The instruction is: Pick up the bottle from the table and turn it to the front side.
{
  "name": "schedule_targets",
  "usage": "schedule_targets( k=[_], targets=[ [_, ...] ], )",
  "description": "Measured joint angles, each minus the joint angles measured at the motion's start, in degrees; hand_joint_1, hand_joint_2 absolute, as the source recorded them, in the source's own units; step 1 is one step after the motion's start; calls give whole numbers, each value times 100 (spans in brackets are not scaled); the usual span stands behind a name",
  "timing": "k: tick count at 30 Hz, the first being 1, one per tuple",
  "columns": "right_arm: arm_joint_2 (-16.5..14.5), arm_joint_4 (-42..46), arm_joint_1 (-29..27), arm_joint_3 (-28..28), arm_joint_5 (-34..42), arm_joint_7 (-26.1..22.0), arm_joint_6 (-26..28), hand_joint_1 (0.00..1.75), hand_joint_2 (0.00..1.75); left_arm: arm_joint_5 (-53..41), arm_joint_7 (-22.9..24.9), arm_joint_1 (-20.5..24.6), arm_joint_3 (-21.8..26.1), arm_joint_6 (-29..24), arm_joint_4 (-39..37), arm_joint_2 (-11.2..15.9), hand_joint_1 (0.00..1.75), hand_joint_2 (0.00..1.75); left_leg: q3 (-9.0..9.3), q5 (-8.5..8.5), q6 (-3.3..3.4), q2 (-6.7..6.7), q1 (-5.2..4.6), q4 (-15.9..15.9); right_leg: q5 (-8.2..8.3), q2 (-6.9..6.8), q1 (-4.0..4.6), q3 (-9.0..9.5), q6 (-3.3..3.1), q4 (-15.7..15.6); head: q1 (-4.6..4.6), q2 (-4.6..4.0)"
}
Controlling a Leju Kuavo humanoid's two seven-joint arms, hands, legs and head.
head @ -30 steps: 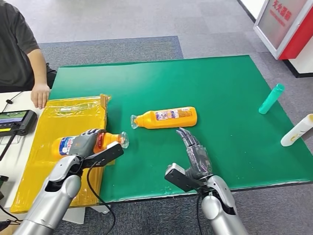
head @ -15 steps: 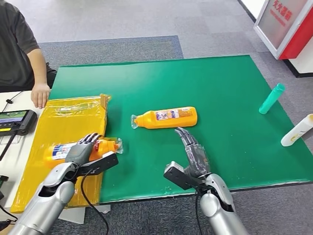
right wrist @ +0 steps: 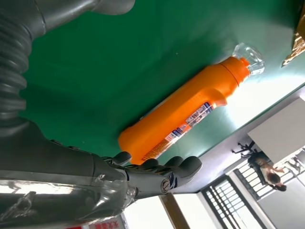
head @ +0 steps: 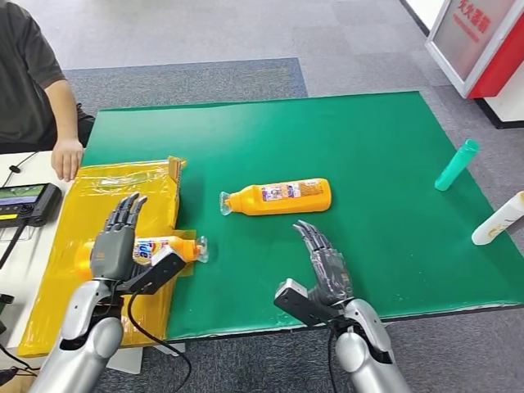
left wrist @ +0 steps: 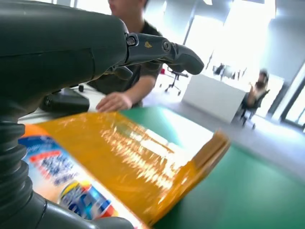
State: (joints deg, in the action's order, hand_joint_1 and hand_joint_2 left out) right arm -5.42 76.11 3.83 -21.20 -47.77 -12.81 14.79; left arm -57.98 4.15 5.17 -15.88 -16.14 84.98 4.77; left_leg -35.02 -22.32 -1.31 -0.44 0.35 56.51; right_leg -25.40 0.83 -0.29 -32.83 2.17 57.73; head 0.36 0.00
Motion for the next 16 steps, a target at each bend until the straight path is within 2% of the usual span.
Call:
schedule_targets(
  k=[3, 7, 10, 13, 15, 16],
  targets=[
    [0, 95, -81, 2, -44, -4, -2, 0, 175, -7, -292, -257, 217, -378, 529, -213, 0, 175, -2, -2, 0, 0, -1, 0, -1, 0, -2, -1, 1, -2, 0, 0],
    [0, 187, -130, 3, -64, -4, -5, 0, 175, 62, -534, -474, 415, -583, 929, -393, 0, 175, -1, -1, -2, 0, 0, 0, -1, -1, 0, -3, 1, -2, -1, 0],
    [0, 207, -135, 4, -60, -26, -6, 0, 175, 625, -1146, -587, 487, -671, 1091, -503, 0, 175, -1, 0, -2, 0, 1, 0, 0, -1, 2, -2, 1, -2, -1, 0],
    [1, 228, -157, 4, 49, -178, 67, 0, 175, 1869, -2323, -743, 497, -298, 1244, -585, 0, 175, -1, 0, -2, 0, 1, 0, 0, -1, 1, -3, 1, -2, -1, 0],
    [9, 295, -222, 11, 232, -370, 177, 0, 175, 2916, -3009, -884, 485, 431, 1307, -653, 0, 175, -1, 0, -1, 0, 0, 0, -1, -1, -1, -3, 2, -2, -1, 0],
    [12, 317, -244, 14, 283, -423, 207, 0, 175, 3190, -3162, -921, 481, 648, 1319, -672, 0, 175, -1, -1, -1, 0, 0, 0, -1, -2, -2, -3, 2, -2, -1, 0]
  ],
)
